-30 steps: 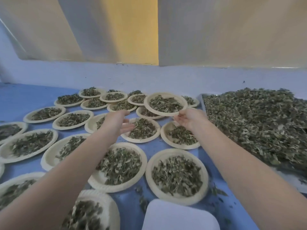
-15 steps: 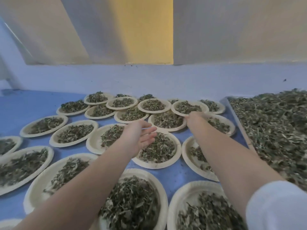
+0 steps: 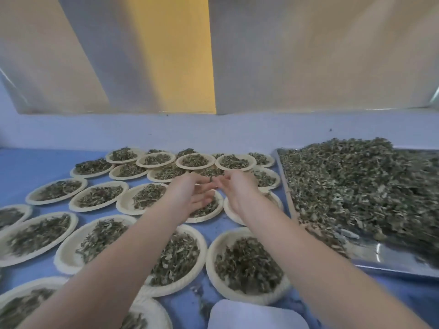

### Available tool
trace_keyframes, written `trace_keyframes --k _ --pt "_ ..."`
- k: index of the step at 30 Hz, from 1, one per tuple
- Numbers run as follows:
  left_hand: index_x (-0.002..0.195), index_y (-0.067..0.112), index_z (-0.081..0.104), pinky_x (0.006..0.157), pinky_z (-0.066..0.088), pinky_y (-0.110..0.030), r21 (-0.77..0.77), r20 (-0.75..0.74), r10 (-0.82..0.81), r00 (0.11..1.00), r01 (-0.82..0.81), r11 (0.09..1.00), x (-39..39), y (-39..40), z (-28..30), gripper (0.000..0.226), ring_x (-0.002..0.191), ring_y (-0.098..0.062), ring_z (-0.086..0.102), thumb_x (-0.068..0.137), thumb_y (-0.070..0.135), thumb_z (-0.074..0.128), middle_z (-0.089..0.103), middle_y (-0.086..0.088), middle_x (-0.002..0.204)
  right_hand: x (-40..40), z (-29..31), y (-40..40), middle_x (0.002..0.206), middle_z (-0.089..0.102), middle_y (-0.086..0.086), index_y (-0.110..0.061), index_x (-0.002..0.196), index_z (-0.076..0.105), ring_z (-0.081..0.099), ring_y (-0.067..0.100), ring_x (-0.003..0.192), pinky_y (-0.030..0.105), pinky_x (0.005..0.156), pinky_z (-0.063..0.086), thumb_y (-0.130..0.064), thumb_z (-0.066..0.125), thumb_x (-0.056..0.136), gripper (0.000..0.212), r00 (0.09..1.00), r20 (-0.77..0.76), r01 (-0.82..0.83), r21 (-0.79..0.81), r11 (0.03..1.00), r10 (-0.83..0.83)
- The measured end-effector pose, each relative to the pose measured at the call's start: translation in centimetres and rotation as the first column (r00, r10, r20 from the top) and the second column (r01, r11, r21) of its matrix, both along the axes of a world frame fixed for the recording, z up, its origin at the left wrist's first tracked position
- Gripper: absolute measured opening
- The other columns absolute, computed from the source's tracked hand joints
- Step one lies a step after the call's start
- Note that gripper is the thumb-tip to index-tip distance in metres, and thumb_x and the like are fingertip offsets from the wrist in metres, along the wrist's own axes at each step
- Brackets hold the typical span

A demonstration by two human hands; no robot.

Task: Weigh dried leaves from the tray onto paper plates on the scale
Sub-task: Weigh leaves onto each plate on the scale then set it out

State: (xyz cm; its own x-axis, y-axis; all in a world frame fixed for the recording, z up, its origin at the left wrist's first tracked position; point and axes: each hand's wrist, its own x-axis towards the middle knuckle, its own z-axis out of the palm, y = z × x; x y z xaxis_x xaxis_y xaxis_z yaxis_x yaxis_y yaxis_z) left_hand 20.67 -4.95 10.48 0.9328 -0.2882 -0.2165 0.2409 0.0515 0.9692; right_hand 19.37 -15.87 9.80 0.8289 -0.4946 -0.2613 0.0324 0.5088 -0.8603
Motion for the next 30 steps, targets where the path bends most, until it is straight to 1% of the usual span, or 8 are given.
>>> trace_keyframes --k 2,5,8,12,15,19,23,30 --pt "0.124 -0.004 0.054 0.061 0.055 -0.028 0.026 0.043 -0.023 0.999 0.022 0.999 -3.5 -0.4 0.4 0.037 0.062 -0.018 0.061 0.088 0.002 0.054 0.066 -0.006 0.070 -4.1 0.6 0.9 0.066 0.060 0.009 0.008 0.109 0.062 0.057 0.021 0.066 0.040 0.080 0.053 0.008 0.047 0.084 0.029 1.000 0.013 -0.001 -0.234 0.972 0.004" --pt "0.101 0.001 0.061 0.052 0.053 -0.024 0.108 0.146 -0.057 0.988 0.042 0.993 -8.9 -1.4 1.1 0.016 0.052 -0.014 0.060 0.088 -0.001 0.052 0.063 -0.001 0.053 -10.4 1.3 0.9 0.092 0.068 -0.003 -0.017 0.105 0.068 0.063 0.013 0.080 0.031 0.074 0.050 -0.008 0.050 0.089 0.027 0.998 0.044 -0.001 -0.610 0.793 0.035" --pt "0.078 0.008 0.060 0.062 0.055 -0.030 0.296 0.314 -0.144 0.939 0.047 0.954 -13.9 -3.0 1.4 0.020 0.058 -0.015 0.062 0.088 -0.001 0.045 0.063 -0.005 0.062 -16.2 2.1 -0.2 0.112 0.066 -0.001 -0.017 0.108 0.066 0.060 0.014 0.103 0.027 0.090 0.046 -0.011 0.044 0.094 0.027 0.999 0.033 0.021 -0.947 0.322 0.032" --pt "0.079 0.007 0.061 0.076 0.055 -0.046 0.452 0.471 -0.357 0.806 0.127 0.883 -19.7 -6.2 0.8 0.020 0.075 -0.027 0.064 0.082 0.002 0.042 0.067 -0.014 0.076 -23.4 3.4 -3.3 0.113 0.059 0.012 -0.008 0.115 0.060 0.059 0.029 0.104 0.034 0.079 0.048 -0.007 0.047 0.092 0.027 0.977 -0.181 -0.204 -0.951 -0.231 -0.117" --pt "0.079 0.000 0.059 0.073 0.051 -0.046 0.522 0.515 -0.498 0.697 0.205 0.828 -23.7 -9.7 0.4 0.024 0.072 -0.024 0.053 0.069 0.015 0.044 0.061 -0.021 0.074 -29.0 4.2 -6.3 0.110 0.060 0.013 -0.006 0.108 0.059 0.058 0.029 0.097 0.034 0.069 0.039 -0.008 0.048 0.091 0.020 0.922 -0.271 -0.369 -0.833 -0.413 -0.276" --pt "0.065 0.017 0.050 0.059 0.040 -0.029 0.664 0.532 -0.653 0.539 0.214 0.717 -27.8 -15.3 -0.8 0.017 0.066 -0.021 0.044 0.079 0.011 0.057 0.054 -0.013 0.069 -34.3 3.8 -10.8 0.113 0.062 0.012 -0.007 0.107 0.063 0.060 0.029 0.102 0.033 0.069 0.037 -0.009 0.048 0.090 0.023 0.807 -0.365 -0.547 -0.758 -0.356 -0.464" --pt "0.071 0.012 0.043 0.050 0.027 -0.029 0.653 0.526 -0.637 0.563 0.212 0.727 -29.8 -19.8 -2.2 0.022 0.061 -0.019 0.039 0.087 0.022 0.053 0.044 -0.003 0.065 -37.6 2.6 -15.9 0.119 0.058 0.011 -0.008 0.113 0.060 0.052 0.029 0.113 0.035 0.077 0.039 -0.017 0.046 0.091 0.028 0.725 -0.355 -0.599 -0.748 -0.286 -0.590" --pt "0.113 0.023 0.065 0.095 0.049 -0.045 0.422 0.395 -0.510 0.764 0.342 0.839 -29.9 -21.5 -3.2 0.059 0.105 -0.022 0.060 0.054 0.028 0.065 0.066 0.003 0.110 -39.4 0.1 -22.1 0.136 0.046 0.011 -0.009 0.134 0.043 0.044 0.031 0.122 0.043 0.096 0.039 -0.019 0.035 0.096 0.040 0.611 -0.496 -0.612 -0.790 0.030 -0.617"
